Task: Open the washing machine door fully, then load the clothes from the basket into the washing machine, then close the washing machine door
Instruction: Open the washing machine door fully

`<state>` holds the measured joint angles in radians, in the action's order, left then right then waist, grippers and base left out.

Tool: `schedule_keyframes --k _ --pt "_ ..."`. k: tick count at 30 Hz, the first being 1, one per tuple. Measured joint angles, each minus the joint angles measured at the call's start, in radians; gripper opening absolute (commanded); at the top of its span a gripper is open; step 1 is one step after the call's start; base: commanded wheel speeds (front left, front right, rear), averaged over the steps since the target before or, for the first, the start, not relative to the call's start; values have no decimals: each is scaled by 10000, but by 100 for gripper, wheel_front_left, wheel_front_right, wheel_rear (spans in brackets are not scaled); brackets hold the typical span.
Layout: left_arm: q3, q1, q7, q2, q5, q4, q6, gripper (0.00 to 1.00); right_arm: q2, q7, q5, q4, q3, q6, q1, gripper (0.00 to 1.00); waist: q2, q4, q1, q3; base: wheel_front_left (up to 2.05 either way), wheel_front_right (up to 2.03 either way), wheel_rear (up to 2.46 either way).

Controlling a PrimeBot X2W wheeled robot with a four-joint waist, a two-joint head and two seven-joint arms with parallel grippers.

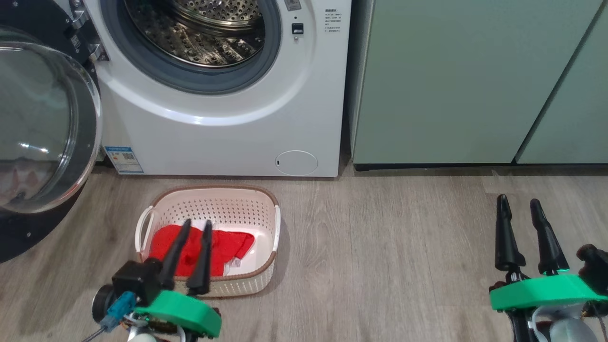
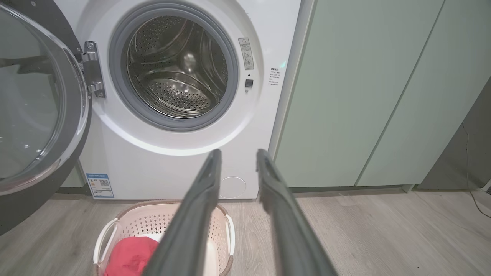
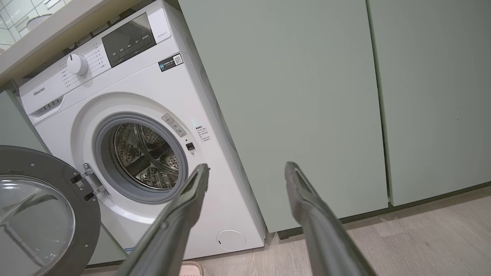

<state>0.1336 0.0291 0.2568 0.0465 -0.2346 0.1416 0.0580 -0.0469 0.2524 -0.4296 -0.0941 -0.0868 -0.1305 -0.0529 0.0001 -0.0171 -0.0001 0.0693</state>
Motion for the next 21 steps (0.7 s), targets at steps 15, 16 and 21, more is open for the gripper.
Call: schedule_keyframes --k 15,16,21 --pt "232 3 0 2 242 159 -98 100 2 0 0 -65 56 -2 1 100 0 114 0 -30 0 0 0" --pt "249 3 0 2 192 180 -98 100 2 0 0 -75 54 0 1 100 0 123 0 -33 0 0 0" --pt "259 3 0 2 255 194 -138 100 2 0 0 -82 54 -2 2 100 0 163 0 -60 0 0 0"
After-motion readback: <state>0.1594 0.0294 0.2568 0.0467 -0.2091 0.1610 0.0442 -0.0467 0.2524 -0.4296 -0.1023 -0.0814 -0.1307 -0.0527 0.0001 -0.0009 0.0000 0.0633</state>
